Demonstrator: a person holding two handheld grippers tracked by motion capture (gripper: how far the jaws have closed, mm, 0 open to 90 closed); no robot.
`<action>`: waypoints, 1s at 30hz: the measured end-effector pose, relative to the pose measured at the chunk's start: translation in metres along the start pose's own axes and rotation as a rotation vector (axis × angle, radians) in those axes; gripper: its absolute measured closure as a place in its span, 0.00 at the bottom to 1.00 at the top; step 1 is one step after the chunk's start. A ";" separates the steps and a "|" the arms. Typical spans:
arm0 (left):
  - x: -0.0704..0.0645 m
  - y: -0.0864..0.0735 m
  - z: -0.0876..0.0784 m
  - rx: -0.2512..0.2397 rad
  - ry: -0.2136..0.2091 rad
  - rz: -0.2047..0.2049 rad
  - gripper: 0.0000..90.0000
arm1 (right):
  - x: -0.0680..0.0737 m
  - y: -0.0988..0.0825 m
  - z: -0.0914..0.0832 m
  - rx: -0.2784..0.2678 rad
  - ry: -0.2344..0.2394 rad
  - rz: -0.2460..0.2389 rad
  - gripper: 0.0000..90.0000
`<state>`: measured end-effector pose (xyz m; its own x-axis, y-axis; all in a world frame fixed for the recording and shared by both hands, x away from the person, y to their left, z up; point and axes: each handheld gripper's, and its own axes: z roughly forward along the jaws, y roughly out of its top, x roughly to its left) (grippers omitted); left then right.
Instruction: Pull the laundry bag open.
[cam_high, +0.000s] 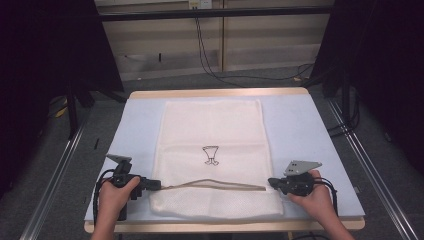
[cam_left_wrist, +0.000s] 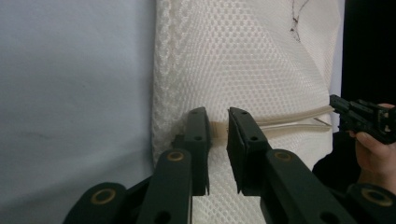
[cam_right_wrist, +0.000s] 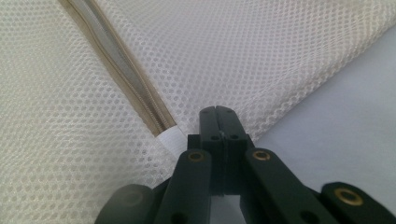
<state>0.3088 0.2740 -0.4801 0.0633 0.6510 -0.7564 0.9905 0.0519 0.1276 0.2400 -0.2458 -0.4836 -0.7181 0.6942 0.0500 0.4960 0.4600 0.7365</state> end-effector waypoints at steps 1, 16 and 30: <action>-0.002 0.000 0.002 -0.030 0.010 -0.039 0.87 | 0.000 0.000 0.000 0.001 -0.001 0.002 1.00; -0.025 0.003 0.010 0.019 0.130 0.009 0.97 | 0.000 0.001 0.000 0.005 -0.007 -0.008 1.00; -0.009 0.002 -0.045 -0.162 0.121 0.120 0.66 | 0.000 0.002 0.001 -0.001 -0.010 -0.030 1.00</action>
<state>0.3052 0.3023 -0.4448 0.1546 0.7453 -0.6486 0.9436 0.0832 0.3204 0.2410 -0.2443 -0.4825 -0.7275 0.6858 0.0212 0.4737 0.4797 0.7385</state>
